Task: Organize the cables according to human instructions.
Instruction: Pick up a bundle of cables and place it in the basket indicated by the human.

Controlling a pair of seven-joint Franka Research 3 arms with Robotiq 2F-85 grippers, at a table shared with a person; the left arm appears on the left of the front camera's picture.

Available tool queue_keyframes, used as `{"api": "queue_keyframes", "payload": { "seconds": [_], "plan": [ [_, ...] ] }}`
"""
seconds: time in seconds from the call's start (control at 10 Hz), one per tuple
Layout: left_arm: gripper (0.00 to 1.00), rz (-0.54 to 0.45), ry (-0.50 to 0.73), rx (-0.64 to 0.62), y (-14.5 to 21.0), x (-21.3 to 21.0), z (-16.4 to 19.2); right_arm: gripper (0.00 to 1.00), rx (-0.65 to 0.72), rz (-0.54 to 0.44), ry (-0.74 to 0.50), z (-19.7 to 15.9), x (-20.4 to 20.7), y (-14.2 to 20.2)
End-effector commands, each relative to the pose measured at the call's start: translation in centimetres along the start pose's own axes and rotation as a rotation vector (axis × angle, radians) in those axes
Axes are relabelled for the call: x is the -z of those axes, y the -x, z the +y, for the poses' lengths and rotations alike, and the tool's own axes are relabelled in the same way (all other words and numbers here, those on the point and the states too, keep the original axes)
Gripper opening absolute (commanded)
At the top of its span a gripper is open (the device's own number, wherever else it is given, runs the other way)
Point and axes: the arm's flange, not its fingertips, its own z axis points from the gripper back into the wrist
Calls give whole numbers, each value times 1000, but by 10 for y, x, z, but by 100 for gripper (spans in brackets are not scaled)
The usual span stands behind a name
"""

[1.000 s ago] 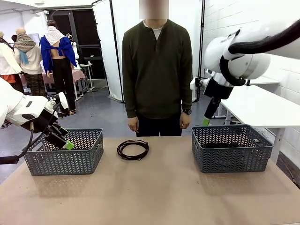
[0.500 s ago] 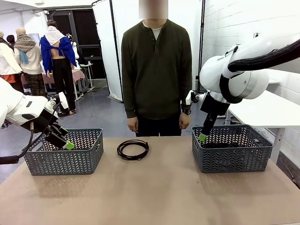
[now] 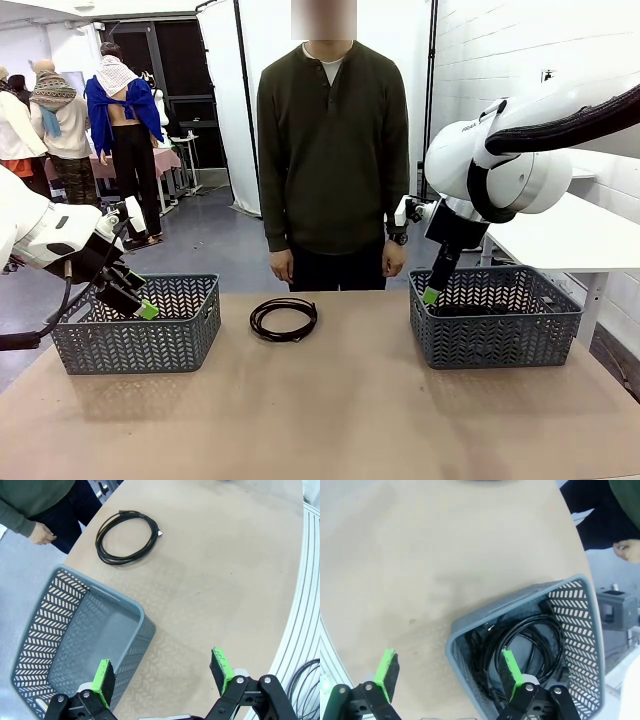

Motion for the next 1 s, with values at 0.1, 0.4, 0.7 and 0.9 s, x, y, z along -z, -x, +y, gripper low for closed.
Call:
{"api": "queue_keyframes", "payload": {
  "seconds": [0.1, 0.4, 0.7, 0.9],
  "plan": [
    [100, -7, 8, -7, 4, 1, -1, 100, 2, 0, 6, -1, -1, 0],
    [100, -7, 8, -7, 4, 1, -1, 100, 2, 0, 6, -1, -1, 0],
    [100, -7, 8, -7, 4, 1, -1, 100, 2, 0, 6, -1, -1, 0],
    [100, -7, 8, -7, 4, 1, -1, 100, 2, 0, 6, -1, -1, 0]
  ]
}}
